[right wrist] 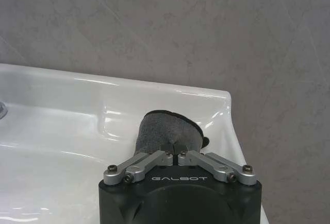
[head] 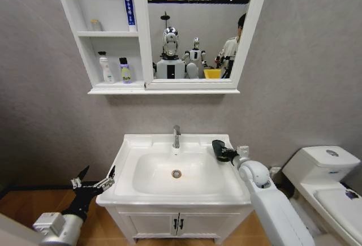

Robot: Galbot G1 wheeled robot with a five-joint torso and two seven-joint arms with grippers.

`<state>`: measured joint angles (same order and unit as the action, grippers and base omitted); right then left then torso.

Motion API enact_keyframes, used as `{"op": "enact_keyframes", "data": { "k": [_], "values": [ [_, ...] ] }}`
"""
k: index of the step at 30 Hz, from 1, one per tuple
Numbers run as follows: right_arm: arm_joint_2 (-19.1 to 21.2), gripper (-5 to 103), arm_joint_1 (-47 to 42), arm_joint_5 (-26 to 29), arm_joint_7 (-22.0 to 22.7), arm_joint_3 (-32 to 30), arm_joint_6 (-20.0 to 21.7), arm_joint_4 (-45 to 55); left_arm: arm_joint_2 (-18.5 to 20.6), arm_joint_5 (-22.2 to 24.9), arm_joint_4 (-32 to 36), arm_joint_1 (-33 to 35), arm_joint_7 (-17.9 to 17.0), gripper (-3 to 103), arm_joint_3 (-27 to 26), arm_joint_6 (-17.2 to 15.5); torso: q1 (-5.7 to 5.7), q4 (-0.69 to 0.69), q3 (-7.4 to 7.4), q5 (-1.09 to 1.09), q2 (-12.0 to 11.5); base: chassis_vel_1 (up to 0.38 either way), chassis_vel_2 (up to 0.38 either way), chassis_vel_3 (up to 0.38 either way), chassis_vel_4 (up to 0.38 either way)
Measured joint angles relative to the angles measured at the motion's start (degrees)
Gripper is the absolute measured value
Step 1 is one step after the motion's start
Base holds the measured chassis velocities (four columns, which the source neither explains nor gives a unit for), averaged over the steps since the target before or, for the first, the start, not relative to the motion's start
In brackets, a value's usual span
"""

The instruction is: Move facial cleanser and shampoo from washbasin to cabinet, then wipe washbasin with towel.

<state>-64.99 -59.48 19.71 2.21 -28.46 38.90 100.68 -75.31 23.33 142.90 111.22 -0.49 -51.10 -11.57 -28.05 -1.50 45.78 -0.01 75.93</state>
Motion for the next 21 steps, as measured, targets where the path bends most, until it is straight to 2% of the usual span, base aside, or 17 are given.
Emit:
{"op": "enact_keyframes", "data": {
  "k": [1, 2, 4, 5, 8, 11, 13, 14, 16, 17, 19, 21],
  "values": [
    [0.0, 4, -0.1, -0.6, -0.3, -0.1, -0.2, -0.2, 0.0, 0.0, 0.0, 0.0, 0.0, 100, 0.0, 0.0, 0.0, 0.0, 0.0, 0.0, 0.0, 0.0, 0.0, 0.0, 0.0],
    [0.0, 4, -0.1, -0.6, -0.3, -0.1, -0.2, -0.2, 0.0, 0.0, 0.0, 0.0, 0.0, 100, 0.0, 0.0, 0.0, 0.0, 0.0, 0.0, 0.0, 0.0, 0.0, 0.0, 0.0],
    [0.1, 14, -0.2, -0.6, -0.3, -0.3, 0.0, -0.1, 0.0, 0.0, 0.0, 0.0, 0.0, 100, 0.0, 0.0, 0.0, 0.0, 0.0, 0.0, 0.0, 0.0, 0.0, 0.0, 0.0],
    [0.1, 14, -0.2, -0.6, -0.3, -0.3, 0.0, -0.1, 0.0, 0.0, 0.0, 0.0, 0.0, 100, 0.0, 0.0, 0.0, 0.0, 0.0, 0.0, 0.0, 0.0, 0.0, 0.0, 0.0],
    [0.3, 30, -0.2, -0.4, 0.0, -0.7, 0.4, 0.4, 0.0, 0.0, 0.0, 0.0, 0.0, 100, 0.0, 0.0, 0.0, 0.0, 0.0, -0.01, 0.0, 0.0, 0.0, 0.0, 0.0],
    [0.4, 36, -0.3, 0.0, 0.4, -0.8, 0.7, 1.2, 0.0, 0.0, 0.0, 0.0, 0.0, 100, 0.0, 0.0, 0.0, 0.0, 0.0, -0.01, 0.0, 0.0, 0.0, 0.0, 0.0],
    [0.5, 46, -1.0, 1.1, 1.9, -1.2, 1.6, 2.8, 0.0, 0.0, 0.0, 0.0, 0.0, 100, 0.0, 0.0, 0.0, 0.0, 0.0, -0.01, 0.0, 0.0, 0.0, 0.0, 0.0],
    [0.5, 46, -1.0, 1.1, 1.9, -1.2, 1.6, 2.8, 0.0, 0.0, 0.0, 0.0, 0.0, 100, 0.0, 0.0, 0.0, 0.0, 0.0, -0.01, 0.0, 0.0, 0.0, 0.0, 0.0],
    [0.5, 57, -1.9, 2.1, 3.1, -1.5, 2.8, 4.2, 0.0, 0.0, 0.0, 0.0, 0.0, 100, 0.0, 0.0, 0.0, 0.01, 0.0, -0.02, 0.0, 0.0, 0.0, 0.0, 0.0],
    [0.5, 57, -1.9, 2.1, 3.1, -1.5, 2.8, 4.2, 0.0, 0.0, 0.0, 0.0, 0.0, 100, 0.0, 0.0, 0.0, 0.01, 0.0, -0.02, 0.0, 0.0, 0.0, 0.0, 0.0],
    [0.3, 68, -2.9, 3.0, 4.7, -1.8, 3.2, 4.7, 0.0, 0.0, 0.0, 0.0, 0.0, 100, 0.0, 0.0, 0.0, 0.0, 0.0, -0.01, 0.0, 0.0, 0.0, 0.0, 0.0],
    [0.2, 68, -3.0, 3.1, 4.9, -1.8, 3.2, 4.7, 0.0, 0.0, 0.0, 0.0, 0.0, 100, 0.0, 0.0, 0.0, 0.0, 0.0, 0.0, 0.0, 0.0, 0.0, 0.0, 0.0]
  ]
}}
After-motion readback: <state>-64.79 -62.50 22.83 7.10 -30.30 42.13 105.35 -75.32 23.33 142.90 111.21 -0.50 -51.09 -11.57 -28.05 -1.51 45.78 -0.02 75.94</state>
